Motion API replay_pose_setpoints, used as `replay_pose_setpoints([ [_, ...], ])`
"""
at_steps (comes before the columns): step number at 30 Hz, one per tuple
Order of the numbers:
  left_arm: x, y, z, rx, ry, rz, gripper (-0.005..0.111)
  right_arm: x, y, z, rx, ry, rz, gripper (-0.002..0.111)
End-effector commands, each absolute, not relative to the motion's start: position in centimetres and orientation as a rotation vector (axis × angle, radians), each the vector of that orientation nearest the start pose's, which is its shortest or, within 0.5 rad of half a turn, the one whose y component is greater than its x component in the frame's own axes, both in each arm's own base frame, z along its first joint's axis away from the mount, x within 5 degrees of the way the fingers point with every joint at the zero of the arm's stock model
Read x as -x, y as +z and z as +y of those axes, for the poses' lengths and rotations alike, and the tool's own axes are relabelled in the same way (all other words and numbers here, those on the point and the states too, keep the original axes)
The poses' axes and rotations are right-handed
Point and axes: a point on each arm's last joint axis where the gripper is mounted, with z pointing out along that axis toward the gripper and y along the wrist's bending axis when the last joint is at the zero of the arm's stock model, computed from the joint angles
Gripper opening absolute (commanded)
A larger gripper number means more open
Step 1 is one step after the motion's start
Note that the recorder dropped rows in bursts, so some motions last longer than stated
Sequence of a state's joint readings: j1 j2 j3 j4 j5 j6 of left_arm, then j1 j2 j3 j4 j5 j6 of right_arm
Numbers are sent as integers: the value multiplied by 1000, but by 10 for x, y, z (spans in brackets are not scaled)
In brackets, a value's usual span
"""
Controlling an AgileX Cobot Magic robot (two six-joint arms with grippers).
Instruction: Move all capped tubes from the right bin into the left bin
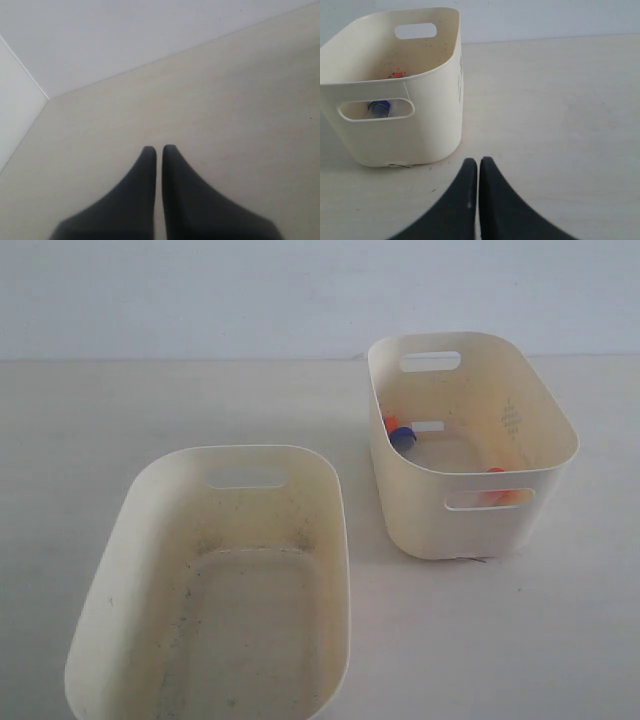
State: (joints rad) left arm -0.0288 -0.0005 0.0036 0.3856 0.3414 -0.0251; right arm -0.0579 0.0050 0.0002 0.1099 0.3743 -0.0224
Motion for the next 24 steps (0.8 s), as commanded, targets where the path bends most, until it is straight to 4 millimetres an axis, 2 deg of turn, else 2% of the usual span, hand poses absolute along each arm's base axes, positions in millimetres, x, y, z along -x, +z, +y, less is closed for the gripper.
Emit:
replay_pose_setpoints([
  [1, -54, 185, 10, -237, 322, 1793, 4, -53, 181, 0, -75, 18, 1842, 1],
  [4, -54, 185, 10, -237, 322, 1793, 4, -54, 183, -2, -34, -44, 1814, 1],
  [15, -54, 185, 10, -237, 322, 1793, 4, -54, 186, -2, -32, -48, 1781, 1],
  [24, -54, 185, 10, -237, 322, 1793, 4, -56, 207, -3, -14, -79, 1553, 1],
])
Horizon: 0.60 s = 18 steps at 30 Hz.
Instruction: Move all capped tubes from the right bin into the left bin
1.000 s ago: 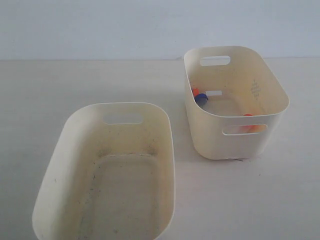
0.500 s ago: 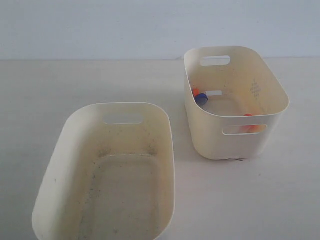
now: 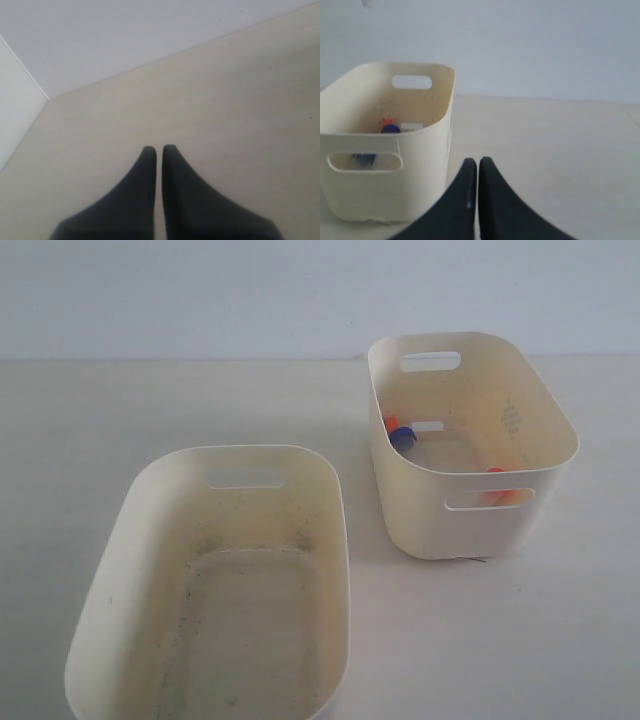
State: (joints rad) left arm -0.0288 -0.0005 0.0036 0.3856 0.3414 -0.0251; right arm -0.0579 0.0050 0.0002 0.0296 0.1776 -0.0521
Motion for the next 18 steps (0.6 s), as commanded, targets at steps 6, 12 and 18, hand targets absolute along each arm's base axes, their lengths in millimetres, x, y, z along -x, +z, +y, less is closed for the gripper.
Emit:
replay_pose_setpoints([
  [6, -54, 185, 10, -237, 322, 1793, 4, -55, 220, -3, -22, -76, 1410, 1],
  [12, -54, 185, 10, -237, 322, 1793, 4, -48, 243, -4, -45, -51, 1147, 1],
  [18, -54, 185, 10, -237, 322, 1793, 4, -42, 264, -3, -52, -38, 1067, 1],
])
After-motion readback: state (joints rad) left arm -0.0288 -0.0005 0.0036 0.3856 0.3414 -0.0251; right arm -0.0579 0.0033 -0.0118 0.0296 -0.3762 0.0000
